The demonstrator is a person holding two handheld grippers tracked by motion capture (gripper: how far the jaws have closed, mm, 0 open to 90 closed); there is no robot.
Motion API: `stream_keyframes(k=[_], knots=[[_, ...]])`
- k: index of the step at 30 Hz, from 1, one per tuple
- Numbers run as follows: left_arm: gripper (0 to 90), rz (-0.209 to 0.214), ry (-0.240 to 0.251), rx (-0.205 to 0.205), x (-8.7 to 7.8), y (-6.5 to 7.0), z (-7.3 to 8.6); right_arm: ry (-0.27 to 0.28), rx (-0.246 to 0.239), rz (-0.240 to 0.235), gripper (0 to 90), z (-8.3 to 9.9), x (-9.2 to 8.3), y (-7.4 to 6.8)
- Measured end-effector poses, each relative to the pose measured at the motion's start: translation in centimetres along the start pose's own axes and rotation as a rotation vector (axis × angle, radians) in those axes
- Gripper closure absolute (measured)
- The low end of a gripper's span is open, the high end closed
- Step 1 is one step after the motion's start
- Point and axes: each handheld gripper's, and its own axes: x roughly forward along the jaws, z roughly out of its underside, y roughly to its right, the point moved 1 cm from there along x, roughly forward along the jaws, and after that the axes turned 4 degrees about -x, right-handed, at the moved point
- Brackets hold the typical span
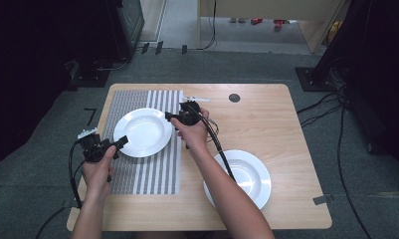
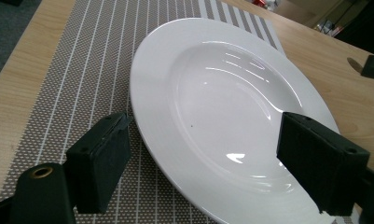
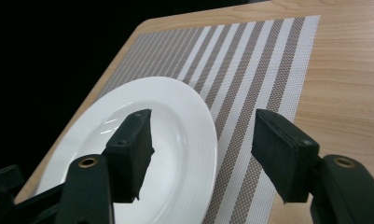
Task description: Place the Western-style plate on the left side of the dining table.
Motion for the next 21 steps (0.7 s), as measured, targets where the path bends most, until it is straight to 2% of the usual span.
stream_keyframes(k=[2, 5, 9, 12, 18, 19, 21], knots=[[17.7, -0.005, 0.0, 0.012, -0.2, 0.1, 0.1, 0.008, 0.002, -0.008, 34.7, 0.0, -0.5, 0.1], [17.6, -0.01, -0.001, 0.02, -0.6, 0.4, 0.3, 0.006, -0.036, -0.036, 30.0, 0.1, -2.2, 0.3], [17.6, -0.013, -0.002, 0.039, -0.8, 0.8, 0.5, 0.01, -0.038, -0.058, 28.2, 0.2, -3.4, 0.7], [17.6, -0.01, -0.003, 0.053, -1.1, 1.3, 0.8, 0.011, -0.04, -0.067, 27.5, 0.7, -5.0, 1.2], [17.6, -0.027, -0.014, 0.082, -1.3, 1.9, 1.3, 0.013, -0.045, -0.059, 27.5, 1.4, -7.1, 2.3], [17.6, -0.031, -0.02, 0.086, -1.3, 2.0, 1.5, 0.02, -0.041, -0.055, 27.5, 1.7, -8.0, 2.8], [17.6, -0.036, -0.023, 0.087, -1.3, 2.1, 1.7, 0.022, -0.037, -0.056, 27.5, 1.9, -8.3, 2.9]])
